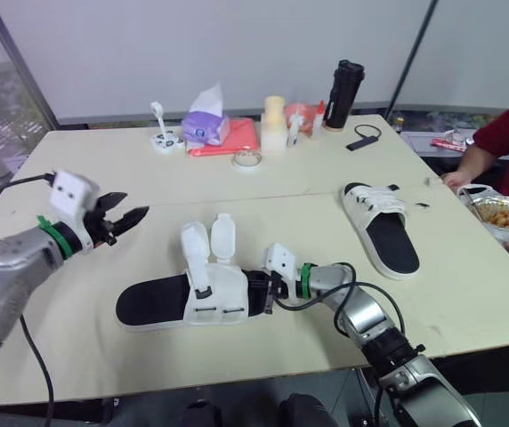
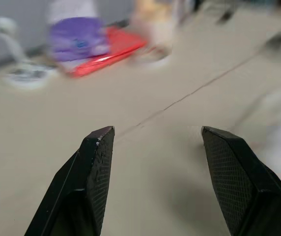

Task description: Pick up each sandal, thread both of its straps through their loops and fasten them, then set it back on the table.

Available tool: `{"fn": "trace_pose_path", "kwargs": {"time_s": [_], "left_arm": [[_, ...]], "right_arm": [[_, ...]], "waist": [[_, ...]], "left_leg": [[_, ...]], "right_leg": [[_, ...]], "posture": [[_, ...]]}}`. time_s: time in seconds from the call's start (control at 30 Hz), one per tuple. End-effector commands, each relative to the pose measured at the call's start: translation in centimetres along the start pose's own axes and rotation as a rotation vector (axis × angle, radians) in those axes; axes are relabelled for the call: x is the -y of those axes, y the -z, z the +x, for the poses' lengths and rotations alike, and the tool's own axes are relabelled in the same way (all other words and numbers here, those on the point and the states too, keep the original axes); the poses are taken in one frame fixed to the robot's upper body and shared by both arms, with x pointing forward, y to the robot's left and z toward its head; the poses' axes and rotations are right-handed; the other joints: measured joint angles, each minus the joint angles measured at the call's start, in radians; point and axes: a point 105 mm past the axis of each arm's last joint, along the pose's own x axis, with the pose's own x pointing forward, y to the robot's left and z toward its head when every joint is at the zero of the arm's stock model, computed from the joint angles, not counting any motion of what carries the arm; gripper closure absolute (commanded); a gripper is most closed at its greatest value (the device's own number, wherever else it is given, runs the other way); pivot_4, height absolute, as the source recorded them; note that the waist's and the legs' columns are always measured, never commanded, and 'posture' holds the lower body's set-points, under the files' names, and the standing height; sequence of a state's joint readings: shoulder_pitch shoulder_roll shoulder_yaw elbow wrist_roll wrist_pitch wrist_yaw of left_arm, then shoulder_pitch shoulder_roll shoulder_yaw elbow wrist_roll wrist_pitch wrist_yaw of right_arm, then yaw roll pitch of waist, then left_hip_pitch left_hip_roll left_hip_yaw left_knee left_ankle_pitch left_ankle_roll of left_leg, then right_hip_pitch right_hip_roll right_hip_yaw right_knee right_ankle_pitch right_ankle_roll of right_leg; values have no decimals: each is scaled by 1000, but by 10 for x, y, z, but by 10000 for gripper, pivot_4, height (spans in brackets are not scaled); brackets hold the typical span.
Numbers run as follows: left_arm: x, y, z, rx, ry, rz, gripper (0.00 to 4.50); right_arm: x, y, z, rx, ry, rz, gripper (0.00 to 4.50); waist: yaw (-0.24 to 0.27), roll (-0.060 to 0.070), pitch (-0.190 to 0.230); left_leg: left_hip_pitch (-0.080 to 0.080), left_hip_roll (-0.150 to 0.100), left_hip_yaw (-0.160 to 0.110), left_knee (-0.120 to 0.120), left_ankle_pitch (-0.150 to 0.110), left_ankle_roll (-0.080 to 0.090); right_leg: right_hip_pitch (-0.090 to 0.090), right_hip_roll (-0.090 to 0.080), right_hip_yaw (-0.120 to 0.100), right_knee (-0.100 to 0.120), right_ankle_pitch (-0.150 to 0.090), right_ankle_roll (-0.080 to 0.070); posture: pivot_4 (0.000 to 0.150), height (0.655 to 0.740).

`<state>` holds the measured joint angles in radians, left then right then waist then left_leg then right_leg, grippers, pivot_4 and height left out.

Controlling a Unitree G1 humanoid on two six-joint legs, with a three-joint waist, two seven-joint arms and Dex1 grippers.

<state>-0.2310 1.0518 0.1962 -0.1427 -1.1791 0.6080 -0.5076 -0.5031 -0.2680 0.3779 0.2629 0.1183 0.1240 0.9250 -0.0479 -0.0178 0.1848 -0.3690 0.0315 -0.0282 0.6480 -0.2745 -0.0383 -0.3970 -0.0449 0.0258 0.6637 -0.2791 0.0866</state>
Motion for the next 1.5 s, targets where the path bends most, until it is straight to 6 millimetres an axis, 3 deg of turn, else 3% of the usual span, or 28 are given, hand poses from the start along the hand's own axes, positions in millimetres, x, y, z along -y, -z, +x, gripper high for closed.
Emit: {"fn": "trace_pose_path", "kwargs": {"time_s": [0.03,0.17,0.3,0.47,0.7,0.87,1.03,1.17,1.27,1.4,1.5], "left_arm": [[31,18,-16,-118,168,-256,15933],[42,37,-22,-179,210,-378,15933],[52,49,-10,-187,242,-378,15933],[58,53,9,-165,260,-323,15933],[59,57,19,-179,298,-326,15933],[73,55,15,-199,377,-351,15933],[75,59,6,-230,389,-373,15933],[77,60,11,-215,382,-373,15933],[78,64,15,-214,372,-355,25052],[77,65,20,-202,358,-352,43530],[75,63,22,-187,348,-349,44422]], "right_arm": [[-5,29,0,-107,-1,46,45000],[-5,29,1,-106,0,49,45000],[-7,29,2,-102,0,52,45000],[-9,28,3,-100,2,53,45000],[-8,28,3,-103,9,51,45000],[-7,28,2,-102,18,51,45000],[-7,29,3,-102,21,53,45000],[-7,29,5,-101,20,53,45000],[-7,28,5,-101,20,52,45000],[-5,29,5,-103,26,51,45000],[-5,29,4,-103,30,53,45000]], "waist": [[-6,1,0],[0,0,0],[4,0,0],[3,-1,-1],[2,-1,-1],[2,-1,-1],[1,-1,-1],[2,-1,-1],[1,-1,-1],[1,-1,-1],[2,-1,-1]], "left_leg": [[0,0,0,-1,0,0],[0,0,-1,-2,0,0],[0,0,-1,-2,0,0],[0,0,0,-2,0,0],[0,0,0,-2,0,0],[0,0,-1,-2,0,0],[0,0,-1,-2,0,0],[0,0,-1,-3,0,0],[0,0,-1,-3,0,0],[0,0,-1,-3,0,0],[0,0,-1,-3,0,0]], "right_leg": [[0,1,0,0,-1,-1],[-1,3,-2,1,-3,-4],[0,3,-2,0,-5,-8],[0,4,-2,0,-5,-8],[-1,4,-2,0,-4,-8],[-1,4,-2,0,-4,-8],[-1,4,-2,0,-5,-9],[-1,4,-2,0,-6,-10],[-1,4,-1,0,-6,-10],[-1,4,-1,0,-6,-10],[-1,4,-1,0,-6,-10]], "posture": [[1500,7400],[1500,7400],[1500,7400],[1500,7400],[1500,7400],[1500,7400],[1500,7400],[1500,7400],[1500,7400],[1500,7400],[1500,7400]]}}
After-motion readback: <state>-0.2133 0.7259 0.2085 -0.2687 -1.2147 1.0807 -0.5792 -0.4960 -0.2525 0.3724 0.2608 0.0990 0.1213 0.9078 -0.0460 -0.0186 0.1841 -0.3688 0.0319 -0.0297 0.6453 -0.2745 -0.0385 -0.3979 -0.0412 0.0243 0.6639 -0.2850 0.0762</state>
